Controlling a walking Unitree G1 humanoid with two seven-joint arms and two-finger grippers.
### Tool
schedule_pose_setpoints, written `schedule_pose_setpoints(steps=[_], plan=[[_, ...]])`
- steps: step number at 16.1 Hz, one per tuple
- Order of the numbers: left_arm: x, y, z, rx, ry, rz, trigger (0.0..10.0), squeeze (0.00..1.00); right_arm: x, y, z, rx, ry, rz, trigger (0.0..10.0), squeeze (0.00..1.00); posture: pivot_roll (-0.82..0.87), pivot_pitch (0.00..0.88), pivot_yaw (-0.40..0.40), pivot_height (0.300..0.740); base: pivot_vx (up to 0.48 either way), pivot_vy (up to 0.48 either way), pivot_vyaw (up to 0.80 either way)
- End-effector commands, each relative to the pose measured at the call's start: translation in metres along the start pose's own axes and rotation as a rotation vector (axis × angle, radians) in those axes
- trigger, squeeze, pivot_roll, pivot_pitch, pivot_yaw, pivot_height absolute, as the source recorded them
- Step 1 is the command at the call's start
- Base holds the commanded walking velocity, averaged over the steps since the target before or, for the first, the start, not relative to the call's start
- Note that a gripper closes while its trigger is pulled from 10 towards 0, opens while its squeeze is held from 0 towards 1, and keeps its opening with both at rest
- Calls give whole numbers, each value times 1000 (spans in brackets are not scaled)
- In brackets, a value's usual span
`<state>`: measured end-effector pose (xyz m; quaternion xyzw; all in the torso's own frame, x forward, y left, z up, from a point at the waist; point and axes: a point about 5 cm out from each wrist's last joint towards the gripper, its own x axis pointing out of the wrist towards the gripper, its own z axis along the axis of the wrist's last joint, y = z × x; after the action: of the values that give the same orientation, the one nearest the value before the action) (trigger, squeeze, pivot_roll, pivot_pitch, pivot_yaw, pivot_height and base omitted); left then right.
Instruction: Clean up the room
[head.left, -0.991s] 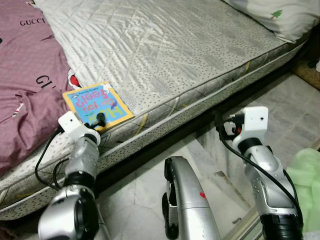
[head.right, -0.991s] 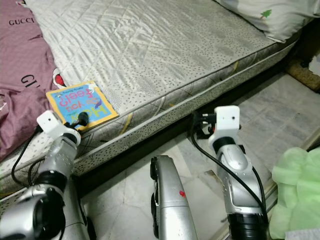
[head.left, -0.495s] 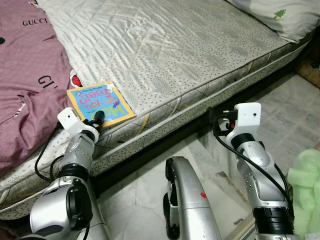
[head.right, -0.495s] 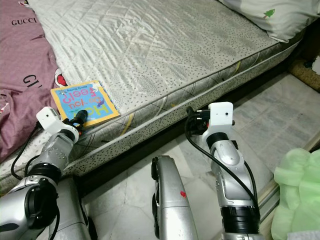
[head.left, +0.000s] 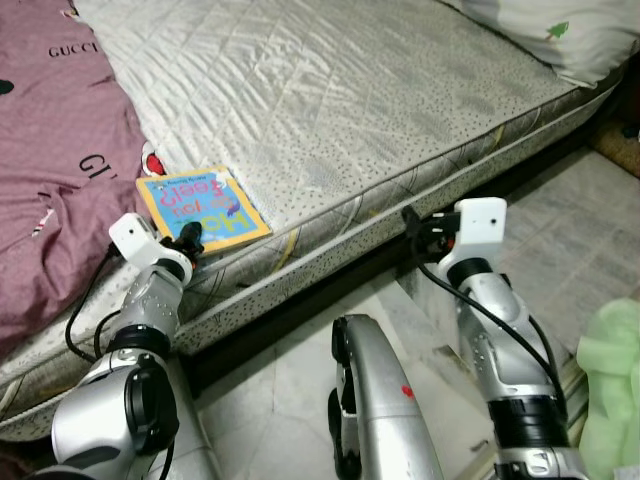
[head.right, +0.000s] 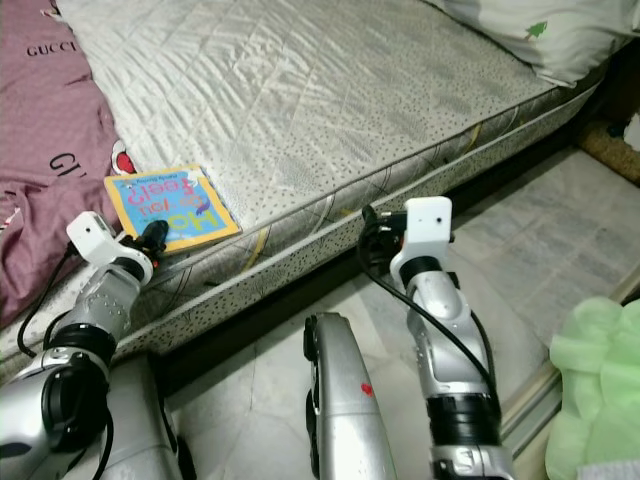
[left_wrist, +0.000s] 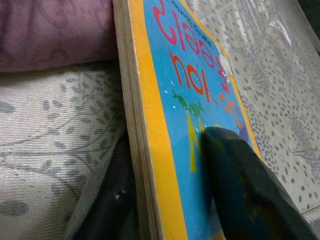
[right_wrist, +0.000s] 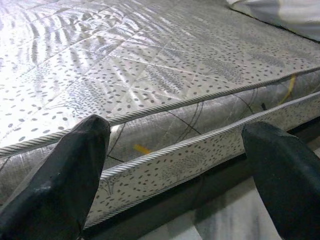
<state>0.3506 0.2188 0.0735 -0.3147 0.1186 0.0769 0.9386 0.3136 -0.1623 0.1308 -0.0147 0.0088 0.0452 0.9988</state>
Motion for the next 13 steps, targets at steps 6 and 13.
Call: schedule_pose_setpoints(steps=[6,13], plan=[[0,1,1,23,-8,0,0,0,9,13,0,9,-25,27,10000,0,-125,51,-51,485,0,0,0],[6,-38,54,237,-233,-108,0,0,12,19,-5,28,-28,23,10000,0,-83,36,-27,485,0,0,0]])
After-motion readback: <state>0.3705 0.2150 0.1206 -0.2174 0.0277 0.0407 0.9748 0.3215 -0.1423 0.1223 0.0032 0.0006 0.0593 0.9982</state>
